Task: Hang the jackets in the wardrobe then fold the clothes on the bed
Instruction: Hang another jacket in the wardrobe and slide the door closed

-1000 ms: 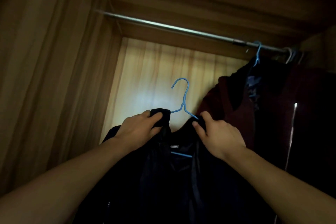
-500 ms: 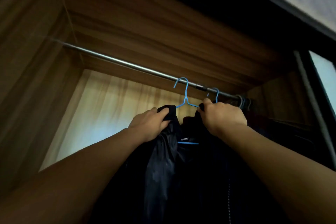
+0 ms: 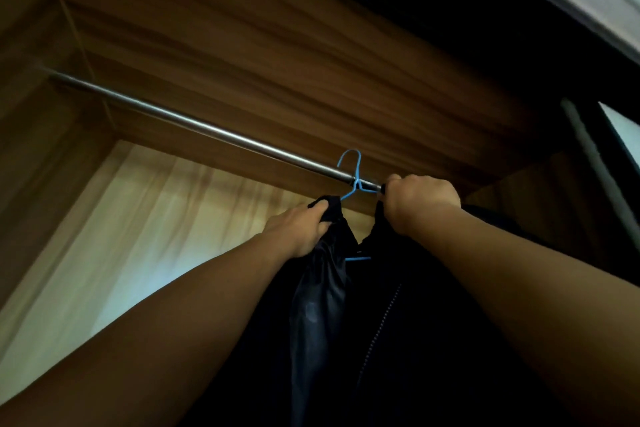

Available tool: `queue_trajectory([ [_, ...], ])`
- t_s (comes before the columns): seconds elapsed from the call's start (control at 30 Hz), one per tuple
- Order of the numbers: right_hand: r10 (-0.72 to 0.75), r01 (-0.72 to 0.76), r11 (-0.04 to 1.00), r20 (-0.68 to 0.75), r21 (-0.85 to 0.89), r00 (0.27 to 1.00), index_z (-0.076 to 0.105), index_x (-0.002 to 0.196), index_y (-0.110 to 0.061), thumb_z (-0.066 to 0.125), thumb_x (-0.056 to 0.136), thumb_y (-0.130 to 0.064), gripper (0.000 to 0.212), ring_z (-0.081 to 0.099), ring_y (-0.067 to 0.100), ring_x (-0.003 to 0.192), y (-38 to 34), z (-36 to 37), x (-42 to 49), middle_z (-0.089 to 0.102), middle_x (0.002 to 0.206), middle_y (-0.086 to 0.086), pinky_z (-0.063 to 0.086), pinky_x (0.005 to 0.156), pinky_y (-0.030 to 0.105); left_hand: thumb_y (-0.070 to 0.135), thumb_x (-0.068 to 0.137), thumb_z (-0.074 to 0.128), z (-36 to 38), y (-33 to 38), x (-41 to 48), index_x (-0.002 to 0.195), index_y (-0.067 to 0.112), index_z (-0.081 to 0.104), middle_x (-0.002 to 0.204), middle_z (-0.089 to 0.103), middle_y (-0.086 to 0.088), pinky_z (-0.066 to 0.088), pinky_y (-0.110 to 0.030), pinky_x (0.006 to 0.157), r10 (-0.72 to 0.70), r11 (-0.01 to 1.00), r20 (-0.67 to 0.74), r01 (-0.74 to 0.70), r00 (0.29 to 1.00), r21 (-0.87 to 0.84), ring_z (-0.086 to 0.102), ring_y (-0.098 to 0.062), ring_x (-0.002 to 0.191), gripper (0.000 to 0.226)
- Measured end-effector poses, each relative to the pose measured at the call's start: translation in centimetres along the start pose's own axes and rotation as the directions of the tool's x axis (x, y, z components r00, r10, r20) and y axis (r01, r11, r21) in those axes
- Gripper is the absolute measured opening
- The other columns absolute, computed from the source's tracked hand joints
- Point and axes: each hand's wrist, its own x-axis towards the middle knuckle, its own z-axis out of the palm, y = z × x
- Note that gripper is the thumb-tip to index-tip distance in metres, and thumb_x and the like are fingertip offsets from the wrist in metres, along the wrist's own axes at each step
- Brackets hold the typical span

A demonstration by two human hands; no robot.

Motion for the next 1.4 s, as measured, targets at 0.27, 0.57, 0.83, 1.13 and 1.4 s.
queue_trajectory([
  [0.27,-0.076,0.074,0.996,-0.033,-0.050,0.997,0.048,0.131,-0.012,0.035,0.101,-0.016,0.033,0.065,0.032,0.104,-1.5,3.5,-1.0,0.066,0.121,0.010,0.039,0.066,0.037,0.046,0.104,0.034,3.6,-0.3,-1.1,0.138,0.029,0.034,0.121,0.053,-0.010,0.048,-0.047,0.085,-0.070,0.996,0.018,0.071,0.997,-0.059,0.056,-0.033,0.106,0.038],
  [0.57,-0.258,0.175,0.879,-0.133,-0.444,0.957,0.044,0.139,0.003,0.030,0.102,-0.018,0.045,0.054,0.038,0.112,-2.5,3.4,-5.2,0.059,0.125,0.022,0.038,0.078,0.042,0.041,0.103,0.038,4.5,0.3,-6.2,0.122,0.022,0.042,0.121,0.033,-0.006,0.049,-0.045,0.078,-0.177,0.981,-0.174,0.160,0.969,-0.111,0.043,-0.028,0.108,0.027],
  [0.83,-0.189,0.152,0.965,-0.168,-0.212,0.968,0.051,0.119,-0.007,0.033,0.103,-0.012,0.025,0.059,0.033,0.096,-3.3,2.4,-8.6,0.048,0.118,0.018,0.039,0.056,0.036,0.030,0.106,0.036,3.3,0.2,-8.9,0.097,0.018,0.033,0.080,0.056,-0.008,0.049,-0.045,0.071,-0.122,0.955,-0.039,0.106,0.992,-0.277,0.056,-0.031,0.077,0.015],
  [1.13,0.041,0.003,0.909,-0.097,0.416,0.994,0.038,0.124,-0.013,0.063,0.086,-0.005,0.046,0.062,0.033,0.080,-8.4,4.7,-12.7,0.043,0.126,0.012,0.033,0.053,0.030,0.028,0.107,0.038,5.1,0.1,-13.5,0.090,0.022,0.034,0.071,0.057,-0.007,0.037,-0.039,0.055,-0.024,0.941,0.014,0.028,1.000,-0.338,0.058,-0.029,0.064,0.018],
  [1.4,0.054,-0.041,0.611,0.009,0.791,0.998,0.040,0.121,-0.016,0.051,0.089,-0.002,0.037,0.055,0.027,0.096,-9.6,4.8,-10.4,0.048,0.124,0.008,0.046,0.078,0.037,0.016,0.103,0.040,4.2,3.2,-14.2,0.104,0.018,0.044,0.077,0.062,-0.009,0.051,-0.047,0.064,0.034,0.853,-0.004,-0.031,0.999,-0.520,0.062,-0.025,0.067,0.005],
])
